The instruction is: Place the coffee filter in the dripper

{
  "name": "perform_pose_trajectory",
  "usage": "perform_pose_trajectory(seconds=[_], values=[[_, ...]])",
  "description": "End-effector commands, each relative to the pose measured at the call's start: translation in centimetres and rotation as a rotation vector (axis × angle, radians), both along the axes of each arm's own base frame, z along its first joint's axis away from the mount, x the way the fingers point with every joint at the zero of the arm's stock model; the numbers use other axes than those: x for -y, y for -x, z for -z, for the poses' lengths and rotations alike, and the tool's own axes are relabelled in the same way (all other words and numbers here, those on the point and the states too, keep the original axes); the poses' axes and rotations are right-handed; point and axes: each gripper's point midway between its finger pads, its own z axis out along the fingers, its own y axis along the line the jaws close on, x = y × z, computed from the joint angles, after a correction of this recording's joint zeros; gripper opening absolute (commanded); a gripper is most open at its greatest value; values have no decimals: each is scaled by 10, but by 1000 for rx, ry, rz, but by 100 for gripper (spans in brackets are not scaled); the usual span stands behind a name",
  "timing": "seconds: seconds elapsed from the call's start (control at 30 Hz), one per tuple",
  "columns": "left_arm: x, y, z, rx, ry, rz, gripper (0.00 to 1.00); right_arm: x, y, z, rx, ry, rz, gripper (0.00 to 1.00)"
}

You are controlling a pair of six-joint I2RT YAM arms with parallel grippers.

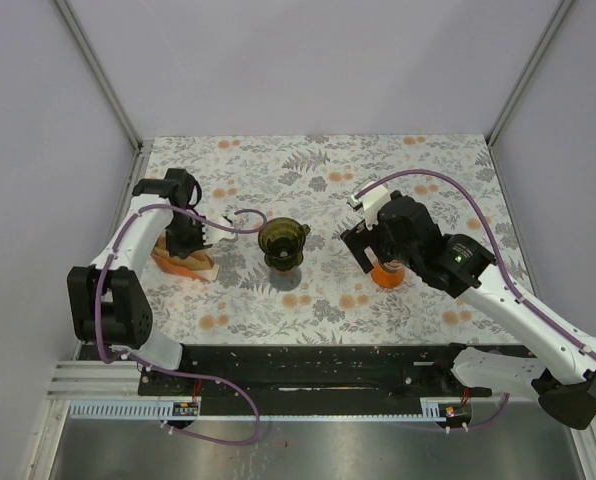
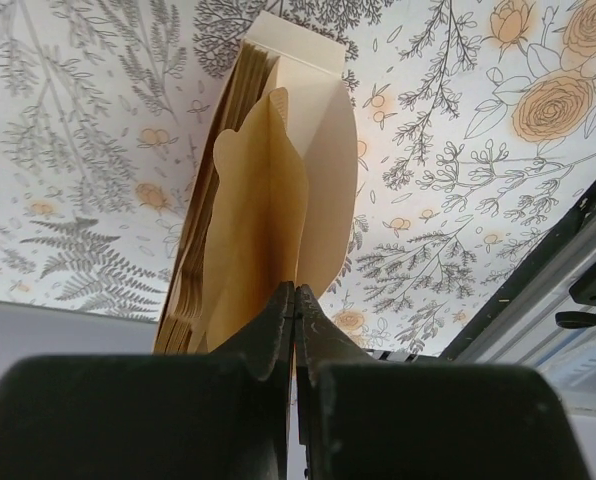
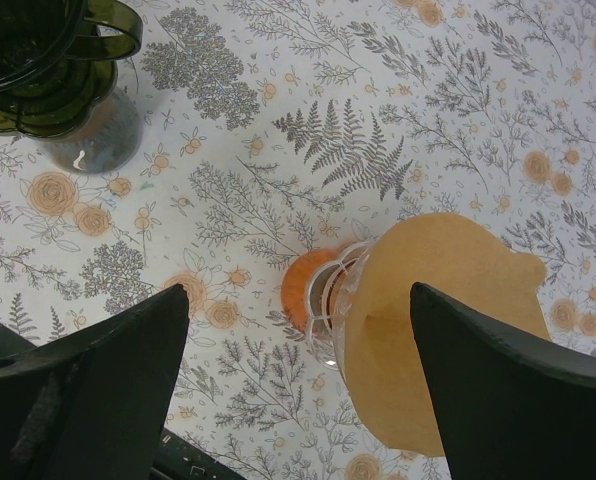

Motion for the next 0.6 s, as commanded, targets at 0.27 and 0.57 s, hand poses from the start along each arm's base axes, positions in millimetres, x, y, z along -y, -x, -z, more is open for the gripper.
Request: perform_pose_trajectory(seconds=[0.27, 0.57], values=[[19, 12, -64, 140, 123, 61, 0, -11, 1, -25, 23, -87, -25, 99], [46, 14, -125, 324, 281, 86, 0, -30, 10, -71, 77, -246, -112, 100]])
